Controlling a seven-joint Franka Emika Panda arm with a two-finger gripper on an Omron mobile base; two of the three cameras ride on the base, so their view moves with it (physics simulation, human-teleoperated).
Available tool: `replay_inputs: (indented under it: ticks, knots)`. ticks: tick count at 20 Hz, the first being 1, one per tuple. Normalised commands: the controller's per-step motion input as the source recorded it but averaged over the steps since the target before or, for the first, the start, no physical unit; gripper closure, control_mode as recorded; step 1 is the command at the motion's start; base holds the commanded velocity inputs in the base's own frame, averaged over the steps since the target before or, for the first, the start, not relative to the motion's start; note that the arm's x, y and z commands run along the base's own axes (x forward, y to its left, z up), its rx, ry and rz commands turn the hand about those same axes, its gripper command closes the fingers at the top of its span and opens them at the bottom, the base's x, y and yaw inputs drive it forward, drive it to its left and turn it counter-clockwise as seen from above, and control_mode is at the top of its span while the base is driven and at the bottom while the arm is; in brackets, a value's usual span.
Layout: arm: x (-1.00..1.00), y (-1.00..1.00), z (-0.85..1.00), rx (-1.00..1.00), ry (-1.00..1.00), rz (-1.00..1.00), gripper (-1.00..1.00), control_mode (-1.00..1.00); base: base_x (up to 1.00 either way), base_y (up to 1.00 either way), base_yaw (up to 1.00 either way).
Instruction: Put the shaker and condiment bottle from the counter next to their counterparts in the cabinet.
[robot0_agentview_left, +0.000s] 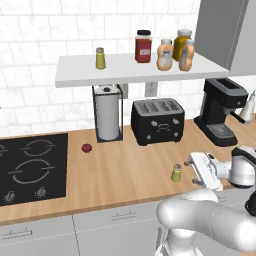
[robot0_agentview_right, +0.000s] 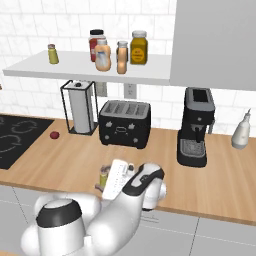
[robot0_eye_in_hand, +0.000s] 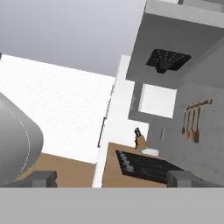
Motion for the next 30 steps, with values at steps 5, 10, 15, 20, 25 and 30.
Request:
replay_inputs:
  ticks: [5, 10, 15, 20, 25, 30]
  knots:
    - [0.49, -0.02, 0.0, 0.17, 0.06, 0.0, -1.0, -1.0, 0.0, 0.0, 0.0]
    - [0.22, -0.01, -0.2, 0.07, 0.04, 0.01, -1.0, -1.0, 0.0, 0.0, 0.0]
    - [0.0, 0.02, -0.24, 0.0, 0.0, 0.01, -1.0, -1.0, 0.0, 0.0, 0.0]
    - [0.18, 0.03, 0.05, -0.07, 0.0, 0.0, -1.0, -1.0, 0.0, 0.0, 0.0]
    - [0.37, 0.01, 0.24, -0.38, 0.0, 0.0, -1.0, -1.0, 0.0, 0.0, 0.0]
    - [0.27, 0.0, 0.09, -0.28, 0.02, 0.0, -1.0, -1.0, 0.0, 0.0, 0.0]
